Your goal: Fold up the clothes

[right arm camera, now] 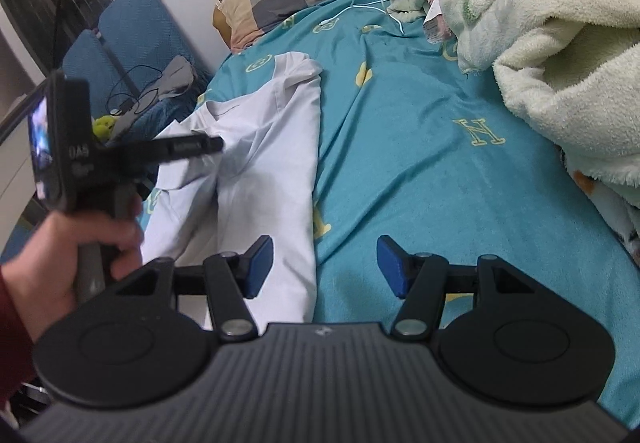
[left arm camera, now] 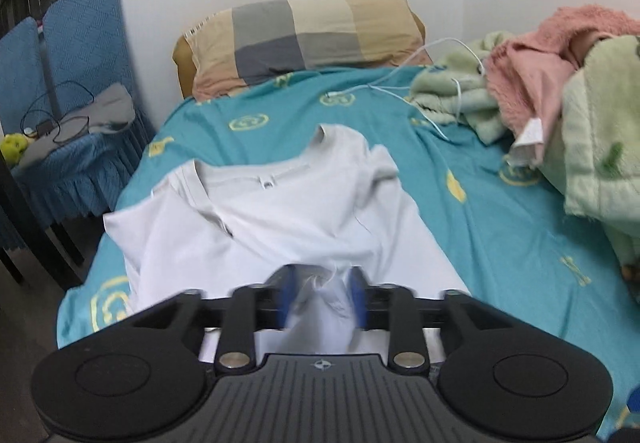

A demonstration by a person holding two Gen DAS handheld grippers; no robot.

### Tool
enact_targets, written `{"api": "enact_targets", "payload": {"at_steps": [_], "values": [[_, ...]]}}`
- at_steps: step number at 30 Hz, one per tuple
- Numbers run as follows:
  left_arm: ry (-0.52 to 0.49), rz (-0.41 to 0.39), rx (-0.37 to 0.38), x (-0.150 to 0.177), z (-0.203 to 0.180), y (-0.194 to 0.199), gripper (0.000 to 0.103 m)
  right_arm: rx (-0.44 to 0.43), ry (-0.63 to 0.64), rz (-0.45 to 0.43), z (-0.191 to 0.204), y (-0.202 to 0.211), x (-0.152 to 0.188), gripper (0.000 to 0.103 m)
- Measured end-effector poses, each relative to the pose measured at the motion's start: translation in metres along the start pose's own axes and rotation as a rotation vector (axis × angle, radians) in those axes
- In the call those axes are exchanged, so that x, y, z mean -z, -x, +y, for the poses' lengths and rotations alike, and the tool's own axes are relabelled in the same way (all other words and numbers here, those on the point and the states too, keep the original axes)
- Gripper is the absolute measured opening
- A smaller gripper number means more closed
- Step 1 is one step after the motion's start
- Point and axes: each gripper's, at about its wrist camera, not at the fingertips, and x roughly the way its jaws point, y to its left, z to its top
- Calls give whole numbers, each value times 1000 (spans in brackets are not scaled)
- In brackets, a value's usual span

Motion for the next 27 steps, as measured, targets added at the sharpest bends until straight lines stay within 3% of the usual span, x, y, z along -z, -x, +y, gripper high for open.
{"api": "enact_targets", "payload": {"at_steps": [3,11,15,19,24,27], "values": [[41,7,16,14,1,21,54,-15,1,-15,0,1,-1,60],[119,15,-30,53,10,181,64,-80,85,-91,14,13,1,60],[165,-32,-37,75,16,244,69,-132,188,-139,32,29,8,60],[216,-45,-19,89,28,267,69,-198,292,-169,57,51,18,60],[181,-67,-19,94,40,275,69,-249,409,-180,95,62,22,60],[190,-81,6,100,53,276,70,-217,446,-145,125,31,12,60]]}}
